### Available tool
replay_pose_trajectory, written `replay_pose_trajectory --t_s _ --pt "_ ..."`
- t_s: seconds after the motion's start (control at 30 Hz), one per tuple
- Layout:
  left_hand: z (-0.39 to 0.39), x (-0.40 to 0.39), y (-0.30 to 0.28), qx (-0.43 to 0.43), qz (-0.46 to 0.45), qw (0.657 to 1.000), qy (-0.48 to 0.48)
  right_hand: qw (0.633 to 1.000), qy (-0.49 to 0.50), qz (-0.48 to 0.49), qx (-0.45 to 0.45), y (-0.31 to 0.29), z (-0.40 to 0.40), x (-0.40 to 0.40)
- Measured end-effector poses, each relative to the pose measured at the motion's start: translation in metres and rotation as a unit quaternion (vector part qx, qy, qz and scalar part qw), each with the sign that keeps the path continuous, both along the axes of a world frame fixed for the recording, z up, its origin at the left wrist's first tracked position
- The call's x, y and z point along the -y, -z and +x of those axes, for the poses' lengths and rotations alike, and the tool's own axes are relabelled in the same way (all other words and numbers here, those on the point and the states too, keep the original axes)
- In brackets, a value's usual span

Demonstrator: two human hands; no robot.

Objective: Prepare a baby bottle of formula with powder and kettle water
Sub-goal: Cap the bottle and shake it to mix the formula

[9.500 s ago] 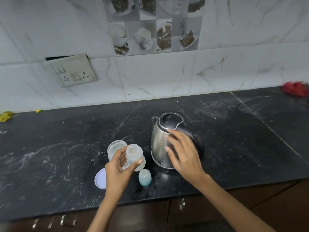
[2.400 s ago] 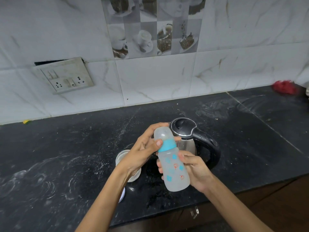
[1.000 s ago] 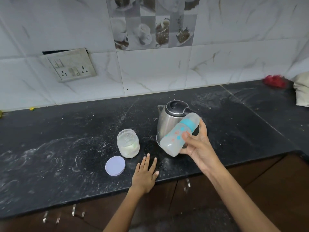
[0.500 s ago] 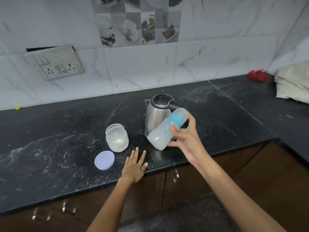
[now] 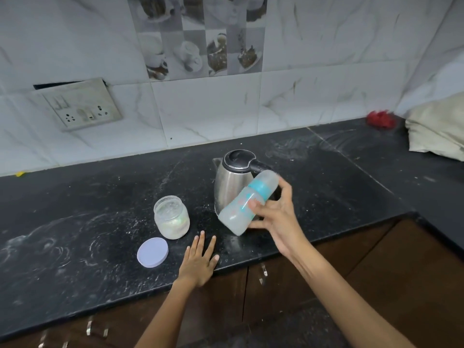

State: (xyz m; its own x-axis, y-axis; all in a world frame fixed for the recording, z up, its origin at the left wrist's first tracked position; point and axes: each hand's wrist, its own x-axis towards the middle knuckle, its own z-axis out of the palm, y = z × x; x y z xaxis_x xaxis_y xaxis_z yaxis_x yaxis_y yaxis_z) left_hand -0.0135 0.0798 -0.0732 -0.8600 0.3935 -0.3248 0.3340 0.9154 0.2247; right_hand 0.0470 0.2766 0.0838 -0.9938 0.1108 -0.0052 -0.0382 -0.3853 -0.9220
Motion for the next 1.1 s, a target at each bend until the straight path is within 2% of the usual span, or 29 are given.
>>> replay_pose_trajectory --t_s 0.07,0.17,0.27,0.4,0.5,0.63,0.73,0.87,1.0,1.1 --pt "0.0 0.002 0.0 -0.001 -0.005 1.0 0.002 1.0 0.009 0.0 -0.002 -0.001 0.0 0.0" --pt "0.0 0.001 -0.001 0.006 -0.006 1.0 0.007 0.997 -0.025 0.074 0.005 0.0 0.001 0.004" --pt "0.0 -0.001 -0.001 0.001 0.0 1.0 0.005 0.999 0.015 0.04 -0.007 -0.001 -0.003 -0.001" --pt "0.0 -0.001 -0.001 0.01 -0.005 1.0 0.001 0.995 -0.035 0.098 -0.003 0.002 -0.004 0.007" --pt "0.0 -0.001 -0.001 0.003 0.003 1.0 -0.003 0.998 0.006 0.068 -0.01 0.002 -0.006 0.005" --pt "0.002 -0.001 -0.003 0.007 -0.001 1.0 0.0 0.994 -0.032 0.108 0.0 0.003 -0.004 0.006" --pt "0.001 -0.002 -0.002 0.0 0.004 1.0 -0.002 0.998 0.018 0.057 -0.01 -0.001 -0.006 -0.002" --pt "0.002 -0.001 -0.005 0.011 -0.006 1.0 0.002 0.993 -0.05 0.111 0.004 0.0 0.001 0.005" --pt "0.002 -0.003 -0.005 0.004 -0.007 1.0 0.002 0.998 0.01 0.06 -0.009 -0.002 -0.001 0.0" --pt "0.005 -0.001 -0.005 0.017 0.0 1.0 -0.005 0.992 -0.061 0.115 0.007 0.003 0.005 0.007"
